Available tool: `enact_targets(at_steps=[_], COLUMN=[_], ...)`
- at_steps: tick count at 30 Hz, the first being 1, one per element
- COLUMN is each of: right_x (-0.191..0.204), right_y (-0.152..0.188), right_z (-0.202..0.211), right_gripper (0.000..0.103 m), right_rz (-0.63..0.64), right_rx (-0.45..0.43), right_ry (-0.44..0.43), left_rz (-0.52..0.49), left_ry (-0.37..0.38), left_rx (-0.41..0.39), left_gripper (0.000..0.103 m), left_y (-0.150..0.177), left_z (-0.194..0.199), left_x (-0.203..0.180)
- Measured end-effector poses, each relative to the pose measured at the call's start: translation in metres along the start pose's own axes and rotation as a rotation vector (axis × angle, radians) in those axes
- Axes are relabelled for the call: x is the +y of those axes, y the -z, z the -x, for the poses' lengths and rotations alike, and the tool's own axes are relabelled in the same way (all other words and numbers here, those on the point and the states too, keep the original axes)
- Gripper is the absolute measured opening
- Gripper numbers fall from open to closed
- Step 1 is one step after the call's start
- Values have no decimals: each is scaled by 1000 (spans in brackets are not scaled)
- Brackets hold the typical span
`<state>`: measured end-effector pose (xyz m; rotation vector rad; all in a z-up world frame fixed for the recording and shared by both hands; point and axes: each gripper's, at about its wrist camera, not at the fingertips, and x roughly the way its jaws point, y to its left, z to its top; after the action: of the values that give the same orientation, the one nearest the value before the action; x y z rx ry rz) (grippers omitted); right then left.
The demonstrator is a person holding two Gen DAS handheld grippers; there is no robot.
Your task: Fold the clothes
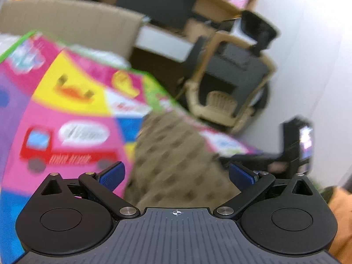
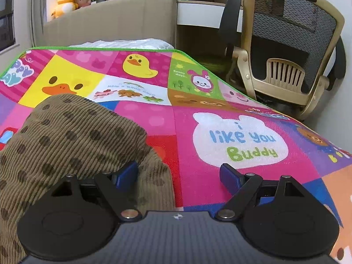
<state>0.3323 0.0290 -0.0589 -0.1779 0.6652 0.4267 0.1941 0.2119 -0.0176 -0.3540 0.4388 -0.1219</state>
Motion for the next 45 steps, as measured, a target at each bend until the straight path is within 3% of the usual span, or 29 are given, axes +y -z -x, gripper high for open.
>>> enact_targets(at_steps=[4, 8, 12, 17, 23, 28, 35, 38, 42, 45], right_x=[0, -8, -25, -43, -19, -10, -10, -8, 0, 3], right_y=[0, 3, 7, 24, 56, 59, 70, 75, 76, 76], right_z=[8, 20, 34, 69, 77, 72, 92, 102, 100, 116], right_gripper=[83, 86, 87, 89, 89, 95, 96, 96, 100, 100], right_rz=[16, 13, -29, -97, -25, -8, -11, 11, 91, 128], right_rx=[-15, -35, -43, -66, -3, 22, -3, 3, 30, -16], right_ry=[-1, -11, -12, -67, -125, -94, -100, -122, -81, -122], left_rz=[-85, -78, -104, -254, -239, -212, -194, -190, -174, -155], left_ry=[169, 195, 143, 57, 65, 77, 68, 42, -47, -63], left_rx=[7, 78, 142, 162, 145, 146, 126, 147, 207, 231], left_gripper=[102, 102, 103, 103, 103, 103, 103, 103, 103, 103], left_y=[-18, -20, -7, 8, 9, 2, 15, 29, 41, 47], left_z=[-9, -45, -76, -82, -80, -76, -32, -15, -10, -1], left_x=[-14, -16, -17, -37, -34, -31, -26, -19, -5, 6])
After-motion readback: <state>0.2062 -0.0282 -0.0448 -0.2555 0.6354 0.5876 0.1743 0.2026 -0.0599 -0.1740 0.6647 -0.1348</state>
